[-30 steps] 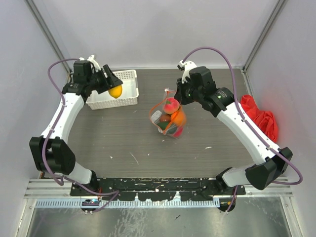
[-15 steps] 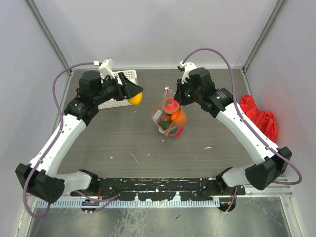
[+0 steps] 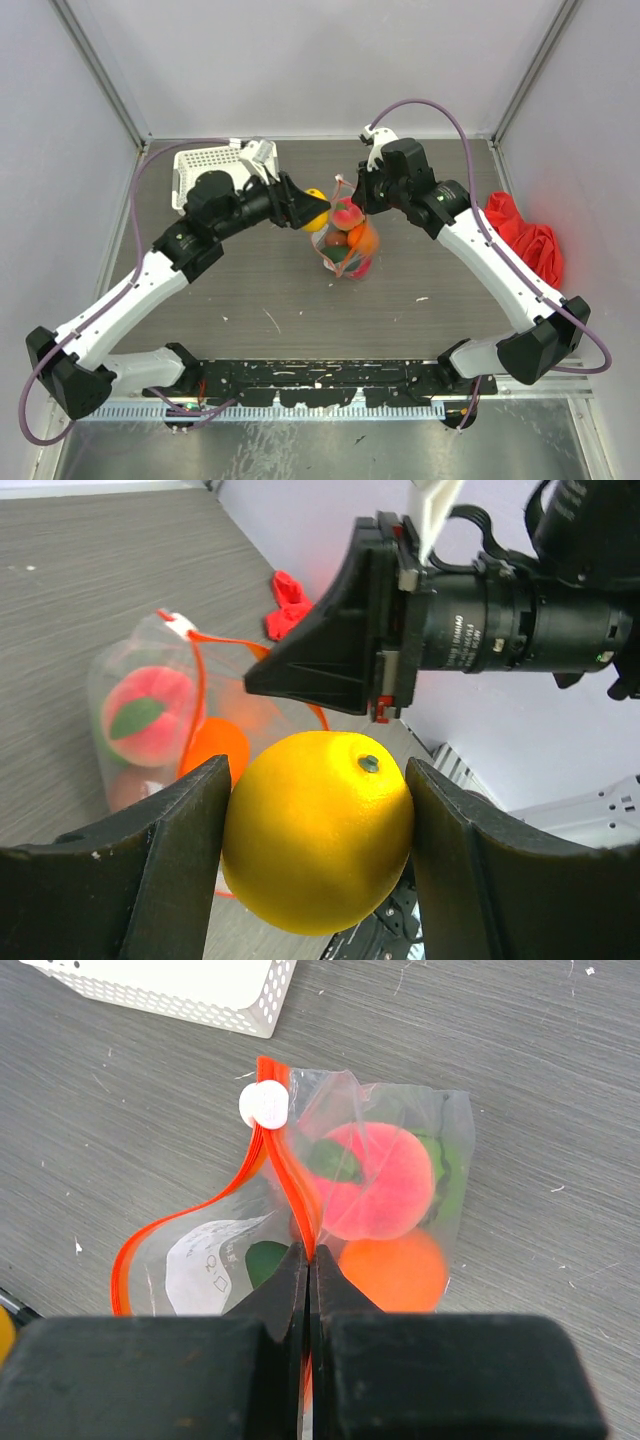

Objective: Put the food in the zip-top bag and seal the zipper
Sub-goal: Place the fake fruit in the zipper food storage bag.

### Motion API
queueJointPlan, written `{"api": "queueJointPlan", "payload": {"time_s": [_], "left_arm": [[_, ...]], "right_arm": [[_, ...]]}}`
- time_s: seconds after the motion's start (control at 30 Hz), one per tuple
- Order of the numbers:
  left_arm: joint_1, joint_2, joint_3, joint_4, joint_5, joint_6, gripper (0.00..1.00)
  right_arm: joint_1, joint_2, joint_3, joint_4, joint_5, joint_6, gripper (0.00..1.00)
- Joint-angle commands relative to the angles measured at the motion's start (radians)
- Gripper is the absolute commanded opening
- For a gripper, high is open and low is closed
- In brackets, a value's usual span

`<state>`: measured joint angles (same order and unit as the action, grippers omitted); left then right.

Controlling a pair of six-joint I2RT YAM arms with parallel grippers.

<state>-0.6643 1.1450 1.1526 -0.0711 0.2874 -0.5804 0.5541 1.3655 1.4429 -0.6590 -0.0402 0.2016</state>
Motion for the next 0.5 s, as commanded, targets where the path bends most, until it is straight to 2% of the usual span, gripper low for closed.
{"api": "queueJointPlan", "payload": {"time_s": [0.0, 0.17, 0.3, 0.47], "left_arm": [[-0.087, 0.034, -0.008, 0.167, -0.061, 0.07, 0.37], [-0.165, 0.094, -0.015, 0.209, -0.129, 0.156, 0.38], [-0.181, 0.134, -0.019, 0.225, -0.159, 0.187, 0.4], [-0.194, 0.195, -0.028, 0.228, -0.207, 0.219, 0.47]], "right_arm": [[-0.002, -0.038, 0.011, 0.053, -0.015, 0.016, 0.0], [-0.002, -0.038, 0.016, 0.052, -0.017, 0.018, 0.0], [-0.002, -0.042, 0.015, 0.048, -0.016, 0.016, 0.0], [-0.002, -0.038, 0.02, 0.048, -0.022, 0.018, 0.01]]}}
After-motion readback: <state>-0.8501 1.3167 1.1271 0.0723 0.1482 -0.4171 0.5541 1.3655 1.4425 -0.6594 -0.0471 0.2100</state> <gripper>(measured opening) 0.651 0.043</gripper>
